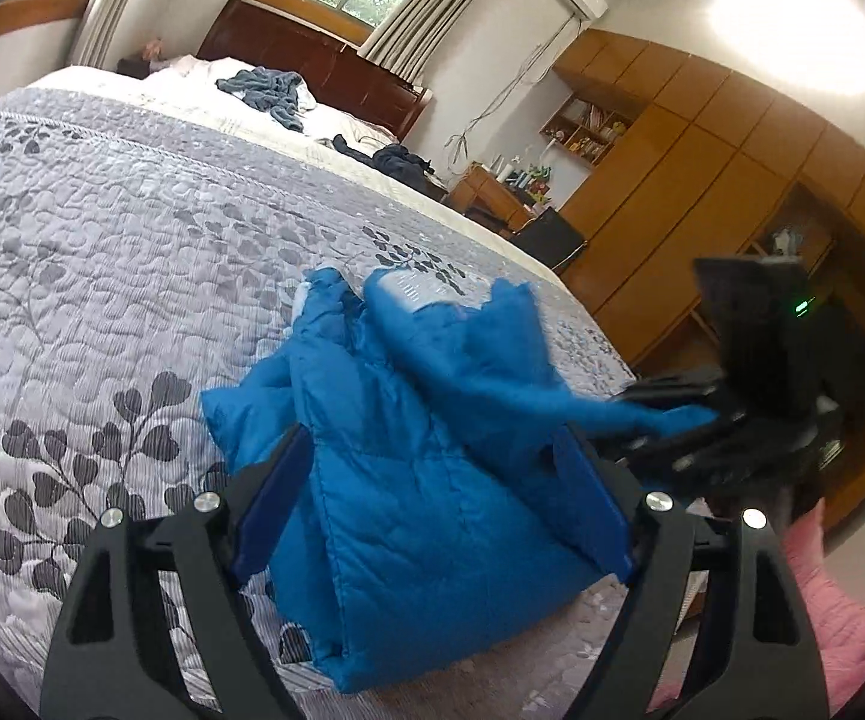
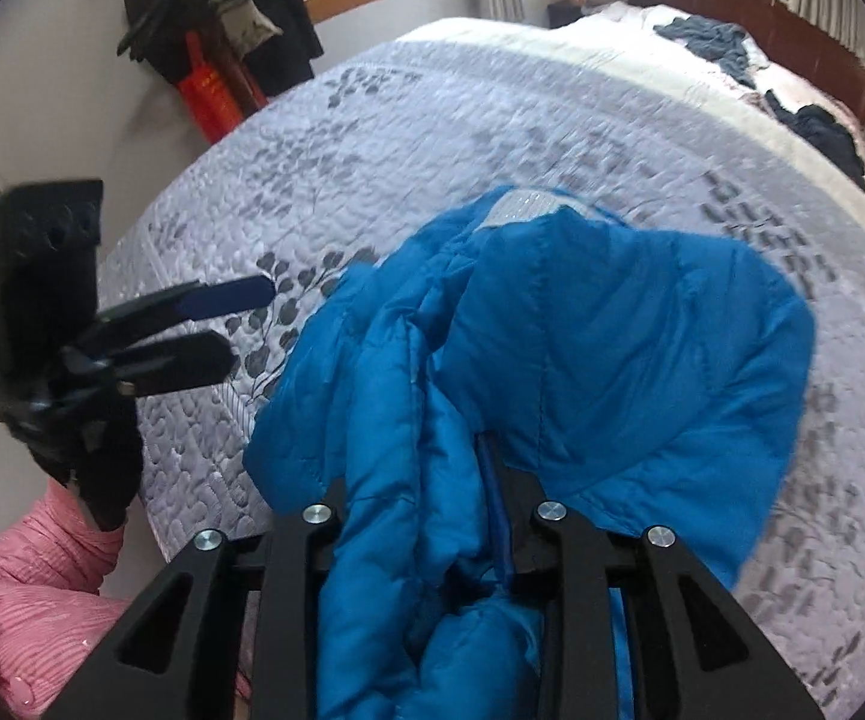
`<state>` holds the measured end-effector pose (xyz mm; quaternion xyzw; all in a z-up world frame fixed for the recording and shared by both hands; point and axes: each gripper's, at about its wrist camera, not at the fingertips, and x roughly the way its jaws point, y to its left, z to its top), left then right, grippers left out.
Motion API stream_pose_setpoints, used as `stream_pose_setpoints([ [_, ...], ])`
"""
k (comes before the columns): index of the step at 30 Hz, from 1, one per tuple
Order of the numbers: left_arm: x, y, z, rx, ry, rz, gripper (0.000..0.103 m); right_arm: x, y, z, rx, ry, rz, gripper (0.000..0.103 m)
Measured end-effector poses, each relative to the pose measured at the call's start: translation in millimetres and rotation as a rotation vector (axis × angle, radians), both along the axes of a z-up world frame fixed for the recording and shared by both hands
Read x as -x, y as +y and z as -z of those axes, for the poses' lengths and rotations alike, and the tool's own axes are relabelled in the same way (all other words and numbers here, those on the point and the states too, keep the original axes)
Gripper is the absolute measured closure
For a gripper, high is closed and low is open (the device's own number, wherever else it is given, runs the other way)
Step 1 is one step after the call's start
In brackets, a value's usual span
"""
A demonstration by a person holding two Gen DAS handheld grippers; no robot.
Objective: Fold large clothes
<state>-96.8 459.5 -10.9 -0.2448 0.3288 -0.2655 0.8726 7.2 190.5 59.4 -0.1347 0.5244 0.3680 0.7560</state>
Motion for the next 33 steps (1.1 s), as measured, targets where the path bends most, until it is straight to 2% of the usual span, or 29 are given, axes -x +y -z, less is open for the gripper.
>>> stream_pose_setpoints([
  [7, -7, -1, 4, 0.038, 0.013, 0.027, 0.022, -1, 13, 24, 0.002, 0.029, -0.008, 0.066],
  [11, -16, -8, 5, 0.046, 0.026, 0.046, 0.022, 1, 14, 23, -0.019, 0.04, -0.019, 0.052],
  [14, -26, -10, 6, 0.053, 0.045, 0.05, 0.022, 7, 10, 7, -0.042, 0.041, -0.016, 0.045],
  [18, -36, -11, 6, 0.093, 0.07, 0.076, 0.022, 20, -8, -29, -0.117, 0.022, -0.027, 0.039],
  [21, -45, -16, 9, 0.103, 0.091, 0.09, 0.022, 21, -35, -58, -0.222, 0.04, -0.01, 0.037],
  [24, -51, -19, 17, 0.122, 0.128, 0.105, 0.022, 13, -71, -71, -0.209, -0.051, 0.1, 0.036],
  [27, -55, -18, 25, 0.145, 0.161, 0.107, 0.022, -6, -112, -56, -0.167, -0.067, 0.238, 0.036],
  [28, -57, -17, 28, 0.176, 0.17, 0.116, 0.022, -15, -128, -42, -0.142, -0.059, 0.295, 0.036],
  [31, -62, -17, 32, 0.245, 0.184, 0.139, 0.022, -32, -161, -7, -0.162, 0.029, 0.384, 0.036],
  [33, -67, -21, 33, 0.254, 0.187, 0.148, 0.022, -37, -171, 10, -0.191, 0.067, 0.404, 0.036],
])
